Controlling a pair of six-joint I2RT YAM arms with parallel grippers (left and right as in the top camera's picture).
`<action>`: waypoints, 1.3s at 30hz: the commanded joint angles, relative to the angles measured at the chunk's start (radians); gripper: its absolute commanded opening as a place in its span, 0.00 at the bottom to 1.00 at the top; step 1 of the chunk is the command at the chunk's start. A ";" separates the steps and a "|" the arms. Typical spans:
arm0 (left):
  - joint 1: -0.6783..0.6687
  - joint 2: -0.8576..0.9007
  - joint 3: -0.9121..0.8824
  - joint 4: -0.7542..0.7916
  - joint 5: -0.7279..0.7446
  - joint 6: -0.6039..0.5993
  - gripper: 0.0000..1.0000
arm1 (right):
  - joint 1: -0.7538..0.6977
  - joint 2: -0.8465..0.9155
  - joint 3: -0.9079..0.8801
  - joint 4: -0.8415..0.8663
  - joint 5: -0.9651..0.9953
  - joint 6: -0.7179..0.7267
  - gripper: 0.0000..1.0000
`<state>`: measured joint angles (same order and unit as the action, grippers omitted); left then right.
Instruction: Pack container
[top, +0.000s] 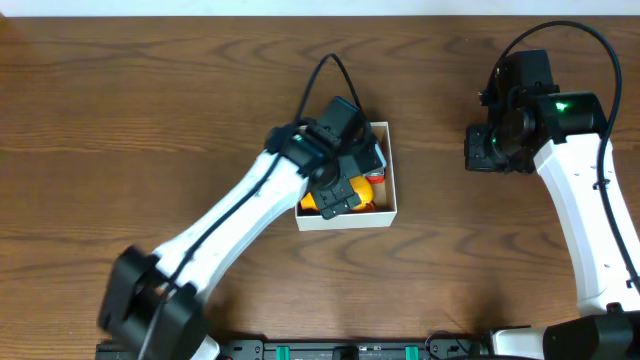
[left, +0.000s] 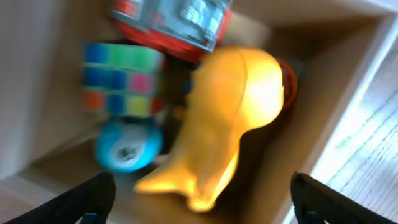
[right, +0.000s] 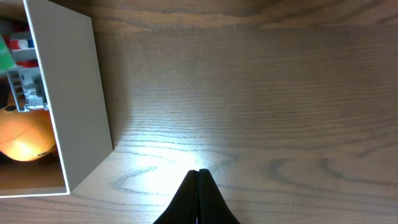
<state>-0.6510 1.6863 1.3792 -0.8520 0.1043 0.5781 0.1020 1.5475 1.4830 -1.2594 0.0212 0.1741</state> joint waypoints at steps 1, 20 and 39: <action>0.001 -0.149 0.014 -0.003 -0.069 -0.013 0.98 | -0.003 0.003 -0.005 0.003 -0.003 -0.016 0.02; 0.653 -0.308 0.013 0.082 -0.090 -0.404 0.98 | 0.082 0.063 -0.006 0.615 0.128 -0.060 0.99; 0.726 -0.471 -0.161 0.185 -0.090 -0.442 0.98 | -0.008 -0.074 -0.096 0.536 0.217 0.039 0.99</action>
<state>0.0837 1.2957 1.2907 -0.6804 0.0185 0.1528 0.0982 1.5703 1.4406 -0.7265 0.2424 0.1787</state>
